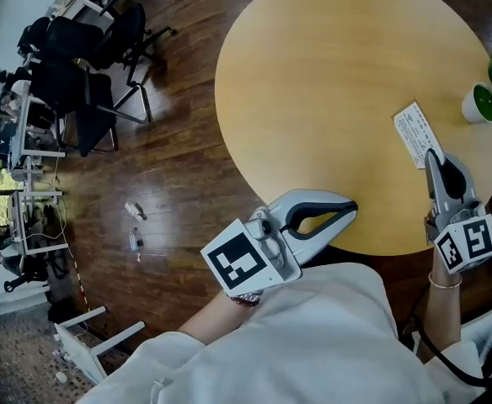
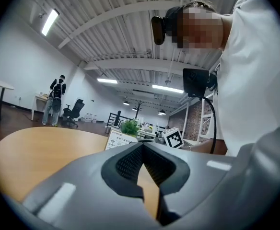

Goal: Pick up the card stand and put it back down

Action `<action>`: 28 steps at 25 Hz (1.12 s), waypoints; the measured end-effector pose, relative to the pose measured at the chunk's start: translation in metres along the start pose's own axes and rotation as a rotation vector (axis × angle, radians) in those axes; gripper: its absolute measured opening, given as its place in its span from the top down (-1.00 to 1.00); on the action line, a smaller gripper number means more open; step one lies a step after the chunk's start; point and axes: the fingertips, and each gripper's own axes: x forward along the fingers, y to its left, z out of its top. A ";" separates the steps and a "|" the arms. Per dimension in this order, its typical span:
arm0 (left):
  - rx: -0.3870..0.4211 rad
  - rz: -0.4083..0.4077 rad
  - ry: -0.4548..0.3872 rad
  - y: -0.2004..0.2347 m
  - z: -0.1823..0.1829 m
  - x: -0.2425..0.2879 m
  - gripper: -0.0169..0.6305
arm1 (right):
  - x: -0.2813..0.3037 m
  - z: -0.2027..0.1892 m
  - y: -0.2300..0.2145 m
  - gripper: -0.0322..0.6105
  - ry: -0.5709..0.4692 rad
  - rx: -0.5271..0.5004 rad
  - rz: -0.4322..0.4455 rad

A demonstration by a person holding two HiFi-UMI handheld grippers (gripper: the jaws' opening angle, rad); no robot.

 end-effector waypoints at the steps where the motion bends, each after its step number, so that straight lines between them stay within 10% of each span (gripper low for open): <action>1: 0.006 -0.008 -0.004 -0.005 0.002 -0.007 0.96 | -0.008 0.007 0.011 0.84 -0.010 -0.005 -0.002; 7: 0.009 -0.066 -0.045 -0.077 -0.002 -0.075 0.96 | -0.088 0.029 0.116 0.84 -0.017 -0.036 -0.021; 19: -0.131 0.105 -0.093 -0.127 -0.046 -0.251 0.96 | -0.180 0.018 0.281 0.84 0.084 0.028 -0.053; 28: -0.014 0.149 -0.044 -0.132 -0.068 -0.290 0.96 | -0.196 0.021 0.320 0.84 0.032 0.008 -0.076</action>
